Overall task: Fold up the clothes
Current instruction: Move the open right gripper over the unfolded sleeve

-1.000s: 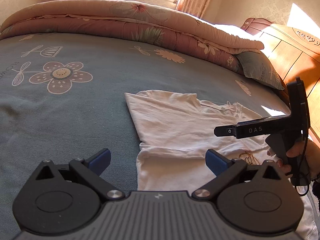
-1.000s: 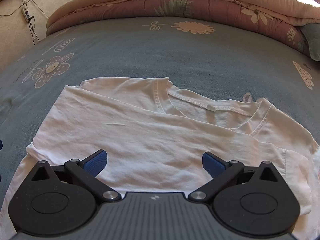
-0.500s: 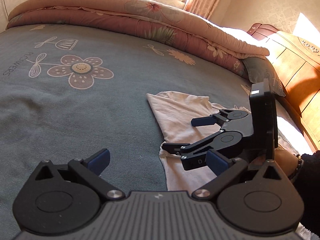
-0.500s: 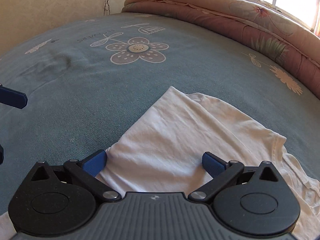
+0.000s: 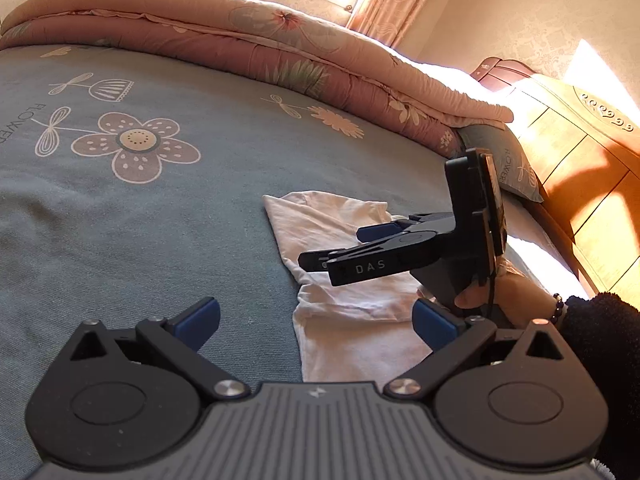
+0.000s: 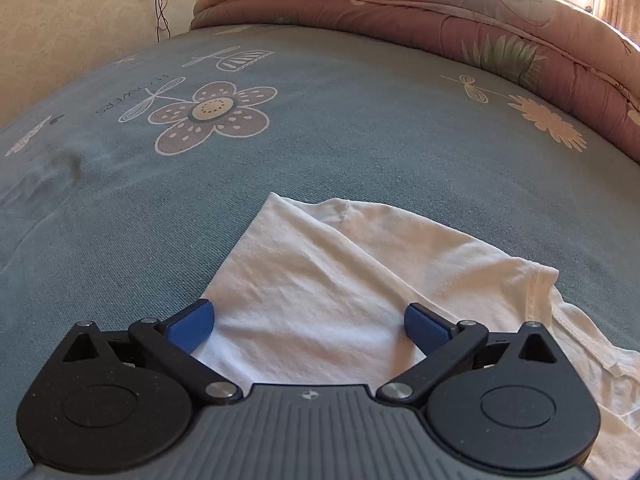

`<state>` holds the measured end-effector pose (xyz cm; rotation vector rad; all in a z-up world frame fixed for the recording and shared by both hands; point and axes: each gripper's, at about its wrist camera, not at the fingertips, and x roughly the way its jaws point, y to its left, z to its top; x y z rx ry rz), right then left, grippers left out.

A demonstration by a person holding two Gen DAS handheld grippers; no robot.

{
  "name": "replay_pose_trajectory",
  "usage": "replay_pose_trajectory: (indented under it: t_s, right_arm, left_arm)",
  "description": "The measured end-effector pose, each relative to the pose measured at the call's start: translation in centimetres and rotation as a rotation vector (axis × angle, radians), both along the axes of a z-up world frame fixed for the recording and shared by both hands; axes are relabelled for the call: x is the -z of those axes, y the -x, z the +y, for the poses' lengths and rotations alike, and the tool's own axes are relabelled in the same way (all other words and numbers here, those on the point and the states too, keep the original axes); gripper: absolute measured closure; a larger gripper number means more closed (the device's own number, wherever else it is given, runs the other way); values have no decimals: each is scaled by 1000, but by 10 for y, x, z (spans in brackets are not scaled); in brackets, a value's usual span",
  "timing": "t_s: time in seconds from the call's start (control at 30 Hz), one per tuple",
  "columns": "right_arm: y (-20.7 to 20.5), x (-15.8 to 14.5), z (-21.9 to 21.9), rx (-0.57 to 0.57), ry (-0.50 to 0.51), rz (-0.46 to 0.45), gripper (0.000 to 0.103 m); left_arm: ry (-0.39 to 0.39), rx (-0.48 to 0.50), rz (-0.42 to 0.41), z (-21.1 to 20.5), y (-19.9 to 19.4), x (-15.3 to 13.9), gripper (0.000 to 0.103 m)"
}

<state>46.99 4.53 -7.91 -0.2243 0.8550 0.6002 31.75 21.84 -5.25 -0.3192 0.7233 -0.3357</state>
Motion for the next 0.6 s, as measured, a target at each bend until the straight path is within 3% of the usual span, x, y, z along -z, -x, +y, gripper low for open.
replay_pose_trajectory:
  t_s: [0.13,0.23,0.3,0.43,0.6]
  right_arm:
    - [33,-30,-61,14,-25,-46,0]
    - [52,-42,-129,116,-37,-52,0]
    - [56,-41,-175,223,-49,-35,0]
    - [53,-17,-253,392,-222,104,0]
    - [66,-4,-282,495,-276,137,0]
  left_arm:
    - [-15,52,-9,-18,4,-1,1]
    - [-44,92,5,-38,4,1,1]
    - [-69,121,11,-53,4,2,1]
    - [-94,187,10,-80,4,3,1]
    - [-145,255,28,-113,5,8,1]
